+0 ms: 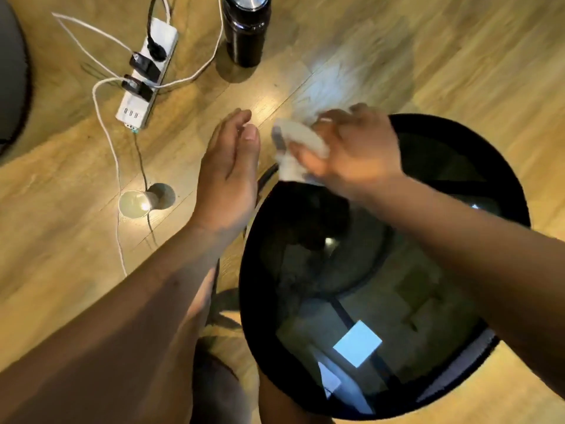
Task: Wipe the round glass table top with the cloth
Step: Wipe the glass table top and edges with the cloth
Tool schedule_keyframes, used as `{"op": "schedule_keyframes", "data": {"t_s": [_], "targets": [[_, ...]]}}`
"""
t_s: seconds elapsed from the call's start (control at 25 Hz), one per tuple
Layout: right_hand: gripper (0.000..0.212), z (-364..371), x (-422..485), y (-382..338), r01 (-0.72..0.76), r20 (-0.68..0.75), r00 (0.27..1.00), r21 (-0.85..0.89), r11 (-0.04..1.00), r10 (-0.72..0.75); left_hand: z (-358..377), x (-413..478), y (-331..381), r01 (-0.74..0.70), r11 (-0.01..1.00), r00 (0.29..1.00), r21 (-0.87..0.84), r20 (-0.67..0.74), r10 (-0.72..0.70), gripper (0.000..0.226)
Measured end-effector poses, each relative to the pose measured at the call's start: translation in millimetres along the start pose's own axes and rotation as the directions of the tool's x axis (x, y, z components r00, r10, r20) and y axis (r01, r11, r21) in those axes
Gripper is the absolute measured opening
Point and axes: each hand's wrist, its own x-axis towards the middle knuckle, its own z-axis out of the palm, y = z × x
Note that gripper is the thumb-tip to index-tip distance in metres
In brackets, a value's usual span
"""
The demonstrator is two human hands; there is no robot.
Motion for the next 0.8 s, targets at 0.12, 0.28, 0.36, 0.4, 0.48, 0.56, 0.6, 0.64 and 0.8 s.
{"op": "schedule_keyframes", "data": {"t_s": [0.12, 0.28, 0.36, 0.4, 0.48, 0.56, 0.6, 0.64, 0.8], "targets": [[0.062, 6.0, -10.0, 106.3, -0.507, 0.104, 0.859, 0.03, 0.862, 0.502, 28.6, -3.3, 10.3, 0.022, 0.975, 0.97, 0.22, 0.231, -0.074, 0.048], [0.073, 6.1, -77.8, 171.3, -0.875, 0.293, 0.469, 0.027, 0.483, 0.833, 58.5, -13.0, 10.5, -0.087, 0.871, 0.94, 0.484, 0.328, -0.089, 0.055], [0.064, 1.6, -68.8, 168.0, -0.877, 0.273, 0.477, 0.086, 0.473, 0.835, 59.5, -12.8, 8.6, -0.089, 0.85, 0.949, 0.52, 0.303, -0.086, 0.056], [0.059, -1.0, -53.9, 159.0, -0.855, 0.25, 0.518, 0.13, 0.502, 0.818, 59.2, -10.8, 7.7, -0.094, 0.845, 0.953, 0.527, 0.294, -0.077, 0.056], [0.05, -5.6, -19.3, 125.5, -0.728, 0.211, 0.685, 0.172, 0.663, 0.697, 61.9, -3.4, 12.5, -0.09, 0.857, 0.951, 0.507, 0.299, -0.078, 0.055], [0.044, -8.4, 9.8, 71.6, -0.447, 0.203, 0.889, 0.195, 0.873, 0.41, 65.7, 4.5, 17.4, -0.04, 0.892, 0.964, 0.451, 0.253, -0.085, 0.049], [0.041, -12.5, 19.9, 45.5, -0.312, 0.214, 0.941, 0.244, 0.918, 0.262, 68.8, 6.4, 20.4, -0.004, 0.906, 0.974, 0.422, 0.205, -0.092, 0.041], [0.039, -15.6, 25.6, 30.8, -0.218, 0.213, 0.964, 0.297, 0.93, 0.159, 71.7, 5.7, 23.5, 0.016, 0.907, 0.981, 0.421, 0.17, -0.096, 0.032], [0.043, 5.6, 2.9, 107.8, -0.311, 0.151, 0.95, 0.413, 0.856, 0.272, 85.5, -0.4, 40.9, -0.05, 0.838, 0.978, 0.543, 0.195, -0.069, 0.037]]}}
